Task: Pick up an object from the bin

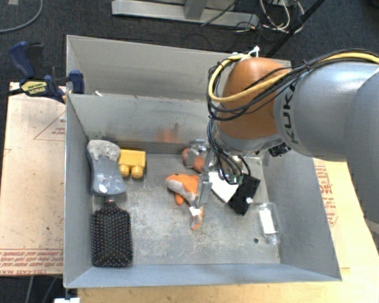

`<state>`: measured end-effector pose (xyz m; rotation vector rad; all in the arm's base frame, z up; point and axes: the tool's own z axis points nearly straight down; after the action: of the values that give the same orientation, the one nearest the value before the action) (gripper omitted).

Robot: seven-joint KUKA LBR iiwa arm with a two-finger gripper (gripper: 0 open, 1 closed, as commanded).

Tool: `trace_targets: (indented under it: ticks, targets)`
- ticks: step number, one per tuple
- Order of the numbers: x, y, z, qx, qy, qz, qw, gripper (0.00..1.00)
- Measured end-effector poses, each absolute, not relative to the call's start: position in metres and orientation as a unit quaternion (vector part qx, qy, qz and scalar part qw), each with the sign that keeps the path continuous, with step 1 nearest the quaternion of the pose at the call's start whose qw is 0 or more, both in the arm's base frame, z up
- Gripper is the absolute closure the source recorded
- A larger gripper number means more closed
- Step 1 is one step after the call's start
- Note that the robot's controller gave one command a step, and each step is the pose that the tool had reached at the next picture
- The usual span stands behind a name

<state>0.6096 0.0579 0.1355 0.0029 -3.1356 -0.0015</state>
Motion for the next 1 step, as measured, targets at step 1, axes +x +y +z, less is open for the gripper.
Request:
trace_targets:
  ticks: [1]
  targets:
    - [0.6112,0.0577,0.1405,0.000,-1.000,-0.001,-0.001,0.00]
